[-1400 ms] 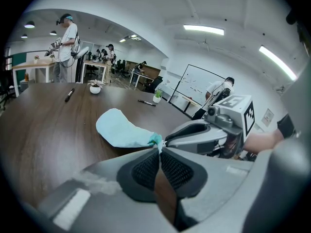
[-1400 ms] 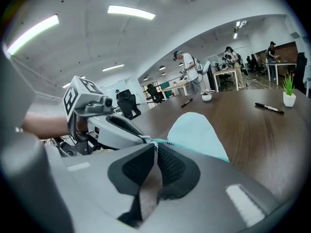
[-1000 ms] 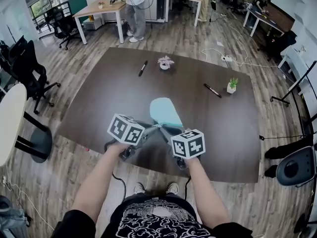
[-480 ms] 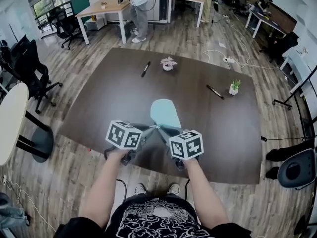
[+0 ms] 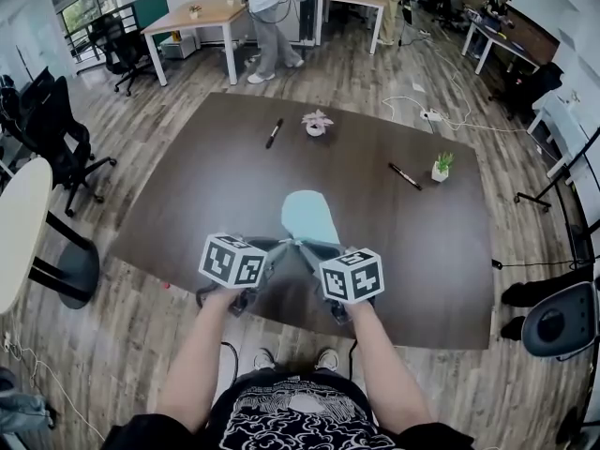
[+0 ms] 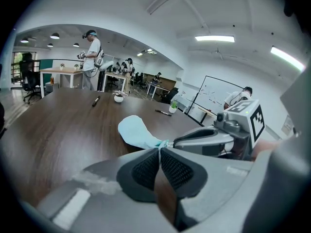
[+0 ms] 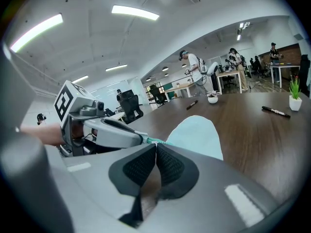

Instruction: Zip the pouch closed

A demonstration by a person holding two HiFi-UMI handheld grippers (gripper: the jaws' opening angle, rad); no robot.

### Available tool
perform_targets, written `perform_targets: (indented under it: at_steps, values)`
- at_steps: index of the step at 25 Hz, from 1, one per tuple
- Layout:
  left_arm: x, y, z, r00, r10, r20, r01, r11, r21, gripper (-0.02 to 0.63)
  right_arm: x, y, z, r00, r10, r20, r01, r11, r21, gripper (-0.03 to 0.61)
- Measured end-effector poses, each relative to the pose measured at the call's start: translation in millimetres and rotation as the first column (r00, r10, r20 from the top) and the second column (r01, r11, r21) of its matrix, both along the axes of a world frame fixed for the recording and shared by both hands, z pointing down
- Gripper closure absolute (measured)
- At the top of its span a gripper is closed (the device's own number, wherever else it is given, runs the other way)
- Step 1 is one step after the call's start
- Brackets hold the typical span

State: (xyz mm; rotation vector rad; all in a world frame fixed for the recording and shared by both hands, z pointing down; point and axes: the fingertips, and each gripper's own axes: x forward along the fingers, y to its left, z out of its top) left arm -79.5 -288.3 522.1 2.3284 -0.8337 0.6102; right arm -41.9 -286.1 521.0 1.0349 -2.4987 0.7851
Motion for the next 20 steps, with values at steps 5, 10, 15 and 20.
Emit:
perform_targets:
  at_steps: [5,10,15,20]
  values:
    - [-4.9,-4.7,0.4,0.999,-0.039,0.006,0.039,0.999,0.007,0.592,2.5,-1.3,1.5,1.0,0.009,-0.001,-0.009,1.0,-0.002,0.571]
    - [-8.5,-7.9,2.6,0.997,-0.072,0.011,0.072,0.997,0.01,0.592,3.3,-1.8,4.7,1.0,0.013,-0.002,-0.013,1.0,-0.003,0.571]
    - [-13.6,-8.4,1.4,0.995,-0.1,0.005,0.1,0.995,0.006,0.592,5.9,0.1,4.8,1.0,0.015,-0.012,-0.015,1.0,-0.003,0.571]
    - [-15.5,-8.6,1.0,0.994,-0.113,0.001,0.113,0.994,0.009,0.592,4.8,1.1,5.0,1.0,0.015,-0.004,-0.015,1.0,-0.002,0.571]
